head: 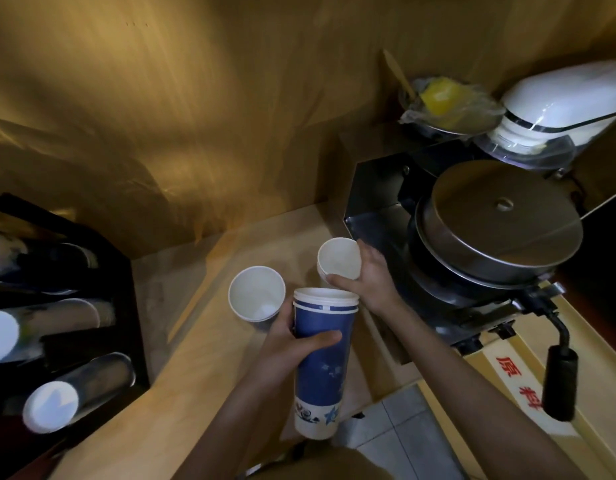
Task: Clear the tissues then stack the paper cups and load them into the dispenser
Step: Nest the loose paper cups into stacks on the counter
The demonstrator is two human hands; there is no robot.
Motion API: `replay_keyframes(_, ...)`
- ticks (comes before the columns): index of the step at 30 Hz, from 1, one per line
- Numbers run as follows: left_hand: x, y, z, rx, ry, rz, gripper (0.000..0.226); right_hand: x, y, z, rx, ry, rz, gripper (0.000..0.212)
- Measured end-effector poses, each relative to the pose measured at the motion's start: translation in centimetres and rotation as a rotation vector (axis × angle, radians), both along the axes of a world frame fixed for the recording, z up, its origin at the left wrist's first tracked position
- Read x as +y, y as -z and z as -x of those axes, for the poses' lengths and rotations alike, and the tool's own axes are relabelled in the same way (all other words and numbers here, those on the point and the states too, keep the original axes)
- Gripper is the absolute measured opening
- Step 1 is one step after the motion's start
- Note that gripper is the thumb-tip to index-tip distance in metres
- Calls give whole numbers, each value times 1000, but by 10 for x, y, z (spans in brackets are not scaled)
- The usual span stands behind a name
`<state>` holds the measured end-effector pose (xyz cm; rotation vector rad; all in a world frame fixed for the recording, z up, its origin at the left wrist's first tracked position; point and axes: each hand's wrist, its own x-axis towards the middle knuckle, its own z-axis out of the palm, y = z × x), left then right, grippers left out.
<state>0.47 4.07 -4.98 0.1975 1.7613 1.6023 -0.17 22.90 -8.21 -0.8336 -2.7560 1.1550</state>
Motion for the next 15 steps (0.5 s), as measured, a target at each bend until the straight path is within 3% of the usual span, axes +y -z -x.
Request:
replay_keyframes(4,4,2,2,12,4,0,56,4,-8,0,-60,-38,-24,97)
replay_keyframes(10,15,-3,8,80,-42,-19,71,-12,-65,-25,124,-30,334,54)
replay_keyframes(15,23,-6,9,177,-18,-5,83,-28,-73,-33,-40,-121,379,75)
